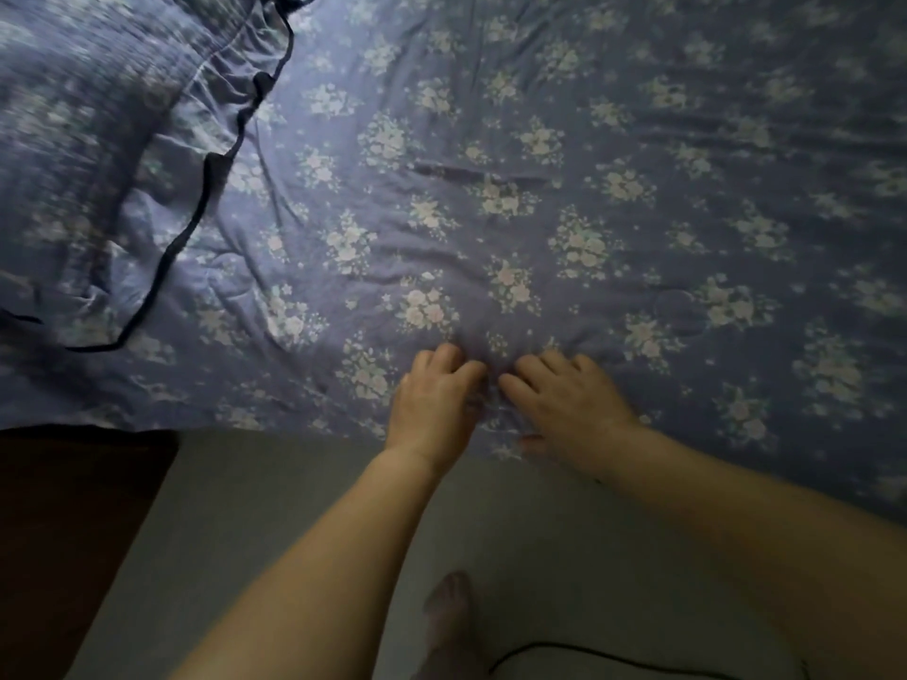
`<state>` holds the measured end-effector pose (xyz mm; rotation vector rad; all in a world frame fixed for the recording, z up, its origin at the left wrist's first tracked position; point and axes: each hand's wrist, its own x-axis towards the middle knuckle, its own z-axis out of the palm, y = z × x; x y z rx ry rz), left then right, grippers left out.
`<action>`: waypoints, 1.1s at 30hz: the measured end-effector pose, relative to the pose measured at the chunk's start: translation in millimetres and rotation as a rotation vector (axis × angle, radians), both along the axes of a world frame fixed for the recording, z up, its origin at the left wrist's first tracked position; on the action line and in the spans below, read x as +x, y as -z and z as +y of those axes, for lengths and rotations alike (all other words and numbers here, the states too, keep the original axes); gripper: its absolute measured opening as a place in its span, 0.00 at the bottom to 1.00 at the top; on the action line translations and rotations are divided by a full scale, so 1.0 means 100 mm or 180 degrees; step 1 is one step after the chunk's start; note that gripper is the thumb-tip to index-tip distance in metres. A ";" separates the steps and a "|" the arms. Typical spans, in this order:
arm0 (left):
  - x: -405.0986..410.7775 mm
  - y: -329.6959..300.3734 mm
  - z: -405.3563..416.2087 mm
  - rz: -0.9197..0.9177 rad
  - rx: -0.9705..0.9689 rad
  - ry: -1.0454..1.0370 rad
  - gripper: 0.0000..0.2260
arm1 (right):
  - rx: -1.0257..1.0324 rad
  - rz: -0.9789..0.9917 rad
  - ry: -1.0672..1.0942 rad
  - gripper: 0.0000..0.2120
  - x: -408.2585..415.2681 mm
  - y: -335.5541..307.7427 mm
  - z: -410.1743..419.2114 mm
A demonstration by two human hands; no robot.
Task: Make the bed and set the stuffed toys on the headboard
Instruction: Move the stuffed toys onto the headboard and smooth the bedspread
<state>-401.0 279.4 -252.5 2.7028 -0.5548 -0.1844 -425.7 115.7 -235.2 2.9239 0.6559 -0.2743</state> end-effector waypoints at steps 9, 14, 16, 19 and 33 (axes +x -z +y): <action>-0.02 0.73 0.06 -0.1935 -0.0339 0.0096 0.16 | 0.0317 -0.1303 -0.0398 0.38 -0.02 0.50 -0.15; -0.29 1.04 -0.13 -0.2189 -0.0564 -0.0449 0.18 | 0.0159 -0.1992 -0.0396 0.38 -0.09 0.73 -0.17; -0.50 1.13 -0.29 -0.2051 -0.0735 -0.0778 0.22 | 0.0164 -0.2213 -0.0371 0.34 -0.22 0.82 -0.20; -0.87 1.18 -0.48 -0.1143 -0.1163 -0.1392 0.24 | 0.0306 -0.2434 -0.0648 0.22 -0.44 0.95 -0.26; -0.74 1.76 -0.41 0.1551 -0.4292 -0.4309 0.12 | 0.0454 -0.2628 -0.1668 0.12 -0.44 1.52 -0.16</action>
